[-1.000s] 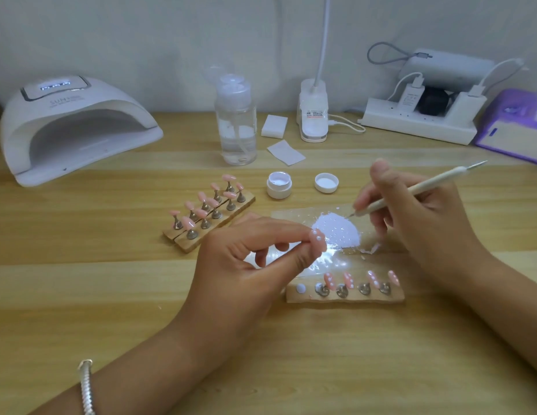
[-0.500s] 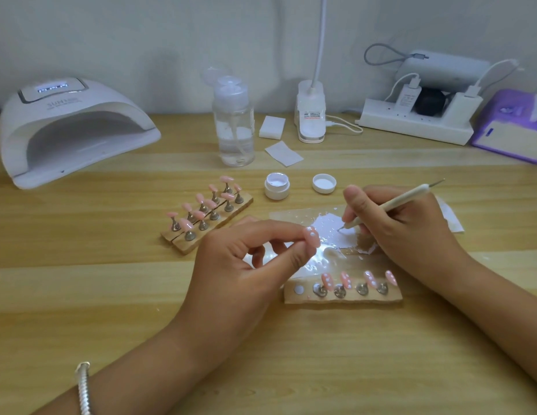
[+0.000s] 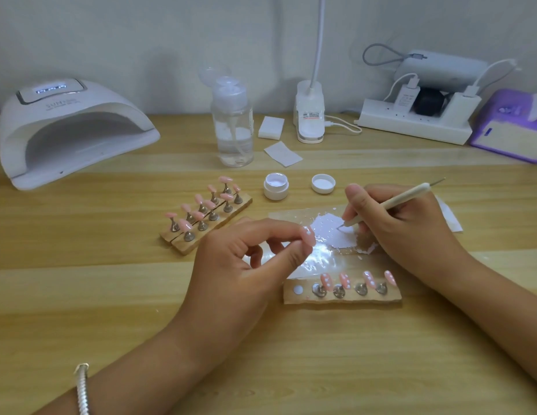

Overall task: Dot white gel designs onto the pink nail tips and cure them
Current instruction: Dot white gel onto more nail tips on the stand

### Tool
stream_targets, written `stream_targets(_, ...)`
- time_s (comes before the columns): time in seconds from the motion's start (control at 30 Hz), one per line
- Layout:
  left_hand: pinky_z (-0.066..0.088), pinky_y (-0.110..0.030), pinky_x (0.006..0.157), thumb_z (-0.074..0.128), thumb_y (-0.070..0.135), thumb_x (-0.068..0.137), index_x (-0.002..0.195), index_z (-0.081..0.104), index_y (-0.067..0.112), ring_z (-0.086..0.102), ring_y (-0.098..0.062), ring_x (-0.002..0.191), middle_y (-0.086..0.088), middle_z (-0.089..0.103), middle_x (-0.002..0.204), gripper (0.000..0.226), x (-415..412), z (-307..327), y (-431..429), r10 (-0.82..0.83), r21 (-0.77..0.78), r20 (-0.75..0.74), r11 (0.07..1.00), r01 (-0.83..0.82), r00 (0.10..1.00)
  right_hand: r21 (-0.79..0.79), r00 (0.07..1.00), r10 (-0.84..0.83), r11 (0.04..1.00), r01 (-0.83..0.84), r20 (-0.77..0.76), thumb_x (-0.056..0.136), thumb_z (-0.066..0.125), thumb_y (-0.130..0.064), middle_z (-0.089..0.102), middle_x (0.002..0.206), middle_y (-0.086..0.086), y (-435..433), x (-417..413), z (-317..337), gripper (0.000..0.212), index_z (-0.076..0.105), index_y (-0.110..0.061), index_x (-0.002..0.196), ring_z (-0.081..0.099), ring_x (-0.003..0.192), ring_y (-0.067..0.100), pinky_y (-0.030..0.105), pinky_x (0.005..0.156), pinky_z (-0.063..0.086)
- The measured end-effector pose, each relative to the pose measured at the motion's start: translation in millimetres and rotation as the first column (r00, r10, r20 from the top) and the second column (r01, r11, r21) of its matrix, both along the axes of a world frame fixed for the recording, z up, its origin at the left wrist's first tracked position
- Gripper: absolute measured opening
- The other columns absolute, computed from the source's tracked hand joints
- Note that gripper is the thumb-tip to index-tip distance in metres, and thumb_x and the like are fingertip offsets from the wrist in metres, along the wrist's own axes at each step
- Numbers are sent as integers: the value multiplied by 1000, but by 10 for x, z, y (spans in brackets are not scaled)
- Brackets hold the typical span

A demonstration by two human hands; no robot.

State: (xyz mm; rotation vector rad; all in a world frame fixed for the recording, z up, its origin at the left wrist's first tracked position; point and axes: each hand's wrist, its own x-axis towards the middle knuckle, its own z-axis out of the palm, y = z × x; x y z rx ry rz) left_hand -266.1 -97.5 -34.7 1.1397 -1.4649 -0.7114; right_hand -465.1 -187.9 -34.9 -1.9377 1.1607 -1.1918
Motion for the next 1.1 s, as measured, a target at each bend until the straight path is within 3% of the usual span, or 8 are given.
stream_targets(0.33, 43, -20, 59, 76, 28, 80, 87, 77, 30, 58, -6, 71, 18, 71, 77, 7, -1, 2, -2, 1, -7, 5, 1000, -1, 1000, -14, 999, 31, 999, -31, -10, 96, 55, -39, 60, 51, -14, 0, -3, -17, 41, 69, -17, 63, 59, 48, 4, 16, 47, 45)
stream_targets(0.53, 41, -17, 57, 74, 20, 80, 85, 76, 28, 55, -3, 69, 20, 70, 76, 9, -11, 17, 1, 5, -5, 13, 1000, -5, 1000, -67, 999, -14, 998, 17, 46, 99, 56, -32, 57, 51, -10, -21, -27, -21, 41, 67, -21, 62, 54, 49, 6, 13, 51, 41)
stream_targets(1.1, 42, -18, 58, 75, 21, 79, 84, 76, 29, 55, -3, 69, 22, 68, 73, 9, -13, 18, 5, 8, 8, 27, 1000, -8, 1000, -85, 992, -17, 996, 28, 126, 100, 50, -39, 61, 58, -16, -7, -36, -10, 43, 68, -16, 68, 55, 52, 4, 8, 52, 39)
